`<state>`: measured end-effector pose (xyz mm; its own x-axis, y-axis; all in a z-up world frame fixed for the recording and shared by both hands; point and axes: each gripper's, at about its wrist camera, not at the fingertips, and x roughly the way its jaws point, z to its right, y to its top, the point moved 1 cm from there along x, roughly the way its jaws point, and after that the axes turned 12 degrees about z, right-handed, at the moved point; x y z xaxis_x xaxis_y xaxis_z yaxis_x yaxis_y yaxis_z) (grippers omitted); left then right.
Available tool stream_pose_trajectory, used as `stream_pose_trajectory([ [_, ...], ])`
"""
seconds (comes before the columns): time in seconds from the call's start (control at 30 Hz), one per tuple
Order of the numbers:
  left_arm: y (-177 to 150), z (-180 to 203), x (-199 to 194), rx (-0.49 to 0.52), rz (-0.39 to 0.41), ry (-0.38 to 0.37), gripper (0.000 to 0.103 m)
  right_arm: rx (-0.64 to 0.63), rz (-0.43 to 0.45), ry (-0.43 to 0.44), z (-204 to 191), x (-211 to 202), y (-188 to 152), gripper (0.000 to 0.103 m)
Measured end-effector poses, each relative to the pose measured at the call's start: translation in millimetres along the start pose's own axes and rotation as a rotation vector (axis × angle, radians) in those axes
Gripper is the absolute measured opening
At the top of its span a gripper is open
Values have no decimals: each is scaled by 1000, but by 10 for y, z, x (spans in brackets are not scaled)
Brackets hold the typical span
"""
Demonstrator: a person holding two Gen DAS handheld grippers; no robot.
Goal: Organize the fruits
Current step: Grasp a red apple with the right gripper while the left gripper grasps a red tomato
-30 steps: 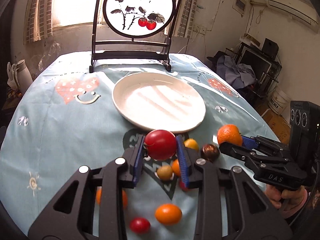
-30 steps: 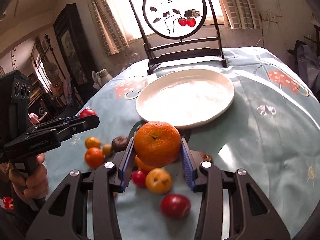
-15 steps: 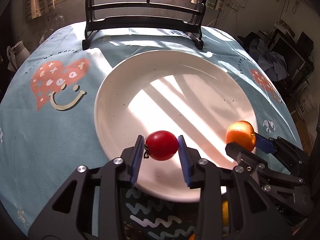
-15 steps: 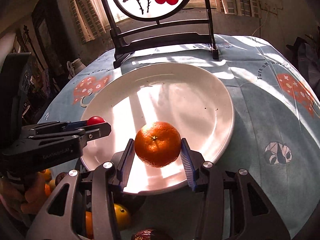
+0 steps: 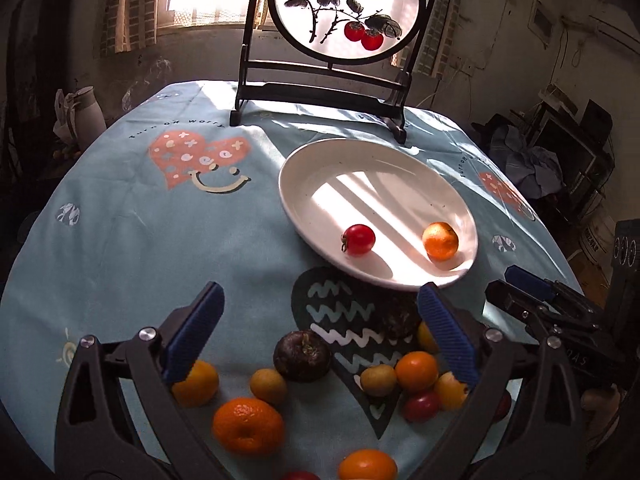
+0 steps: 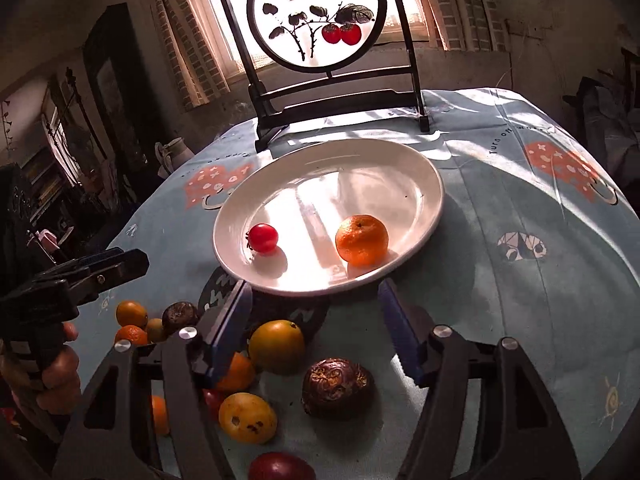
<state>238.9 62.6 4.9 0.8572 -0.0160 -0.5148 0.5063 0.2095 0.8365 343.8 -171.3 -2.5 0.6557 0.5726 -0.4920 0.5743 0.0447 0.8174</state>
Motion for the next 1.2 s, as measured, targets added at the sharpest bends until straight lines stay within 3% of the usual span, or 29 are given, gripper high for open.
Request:
stream_pose_trajectory([
  [0.2, -483, -161, -417, 26, -15, -66, 99, 35, -26, 35, -121, -400, -419, 71],
  [0.43, -885, -299, -701, 44, -43, -81, 99, -127, -95, -22, -380, -570, -683, 71],
  [0.57, -889, -342, -798, 25, 28, -65, 101, -96, -142, -19, -316, -466, -709, 71],
  [0.7, -910, -332, -689, 21, -42, -125, 101, -67, -184, -33, -266, -388, -746, 70],
  [0.9, -943, -225, -755, 76, -11, -171, 101, -70, -198, -41, -271, -352, -760, 70],
  [0.97, -961, -130, -778, 137, 3, -162, 101, -83, -205, -50, -289, -336, -768, 68],
  [1.1, -1028, 84, -825, 272, 29, -147, 101, -89, -230, -58, -295, -289, -791, 41],
  [1.2, -1066, 212, -857, 356, 47, -136, 101, -60, -222, -46, -246, -304, -780, 40],
])
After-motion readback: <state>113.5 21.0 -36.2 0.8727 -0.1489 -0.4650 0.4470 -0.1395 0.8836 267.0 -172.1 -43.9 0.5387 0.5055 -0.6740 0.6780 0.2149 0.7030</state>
